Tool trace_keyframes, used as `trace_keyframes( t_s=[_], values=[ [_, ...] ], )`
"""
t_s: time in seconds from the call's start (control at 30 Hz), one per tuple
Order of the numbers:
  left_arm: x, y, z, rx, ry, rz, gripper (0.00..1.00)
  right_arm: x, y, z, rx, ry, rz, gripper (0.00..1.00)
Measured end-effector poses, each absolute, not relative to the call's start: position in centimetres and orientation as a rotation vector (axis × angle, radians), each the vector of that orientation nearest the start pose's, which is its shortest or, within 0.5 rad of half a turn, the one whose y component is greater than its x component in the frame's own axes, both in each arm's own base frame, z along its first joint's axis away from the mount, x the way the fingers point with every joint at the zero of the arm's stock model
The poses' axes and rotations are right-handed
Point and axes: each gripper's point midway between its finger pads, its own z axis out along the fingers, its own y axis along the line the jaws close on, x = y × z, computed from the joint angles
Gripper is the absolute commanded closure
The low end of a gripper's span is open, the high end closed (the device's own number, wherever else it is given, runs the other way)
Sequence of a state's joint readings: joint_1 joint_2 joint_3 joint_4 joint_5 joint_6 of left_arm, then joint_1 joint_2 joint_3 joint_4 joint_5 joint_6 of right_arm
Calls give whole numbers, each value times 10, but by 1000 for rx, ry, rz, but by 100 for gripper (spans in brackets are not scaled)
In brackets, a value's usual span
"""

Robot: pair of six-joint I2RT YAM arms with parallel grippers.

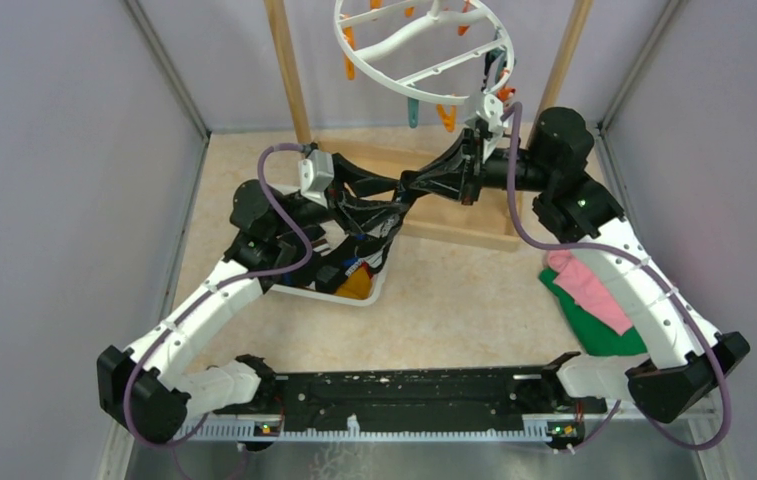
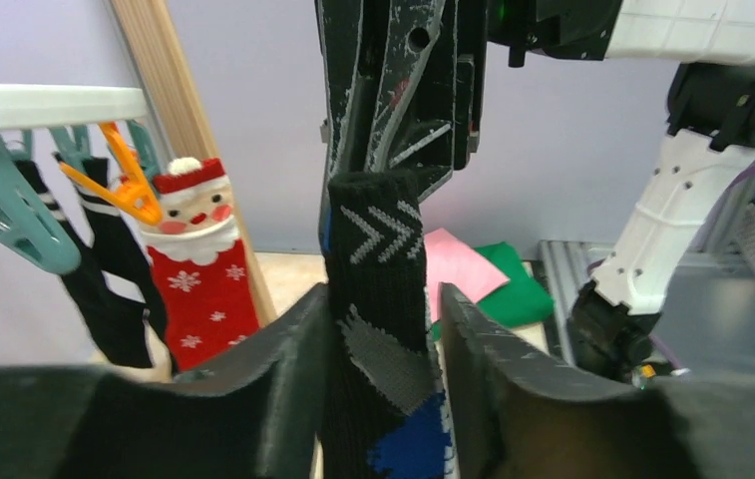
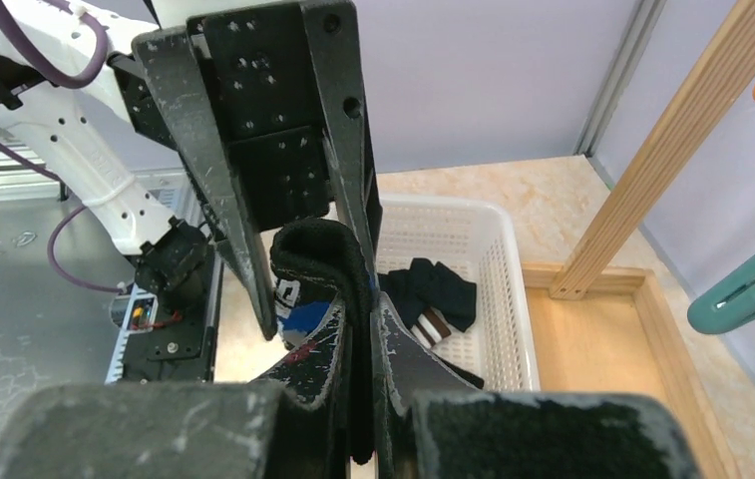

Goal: Clip the socks to the hanger
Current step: Pick up the sock from the bin.

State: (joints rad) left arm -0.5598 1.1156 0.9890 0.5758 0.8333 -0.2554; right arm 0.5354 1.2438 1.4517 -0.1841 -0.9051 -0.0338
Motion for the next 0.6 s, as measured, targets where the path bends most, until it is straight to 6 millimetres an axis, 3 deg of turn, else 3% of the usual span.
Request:
trace_keyframes(
  t_s=[0.1,0.2,0.23,0.33,0.4,0.47,0.6],
  values=[
    [215,-296,426,946,979,-1147,96,229,294,431,-1130,1223,1091,100],
    [217,-295,428,946,981,-1132,100,227,292,430,-1127,1222,1107,100],
    [217,-295,428,947,981,-1129,100,226,291,431,-1127,1216,1112,92],
    [217,-295,428,945,982,-1130,100,221,288,430,-1130,1206,1138,46],
    [215,-294,429,940,982,-1138,100,216,285,428,-1133,1183,1161,23],
    [208,-291,433,935,967,-1153,100,207,279,422,-1143,1136,1171,17],
    [189,-286,445,946,912,-1196,100,183,269,412,-1146,1030,1188,17]
  ],
)
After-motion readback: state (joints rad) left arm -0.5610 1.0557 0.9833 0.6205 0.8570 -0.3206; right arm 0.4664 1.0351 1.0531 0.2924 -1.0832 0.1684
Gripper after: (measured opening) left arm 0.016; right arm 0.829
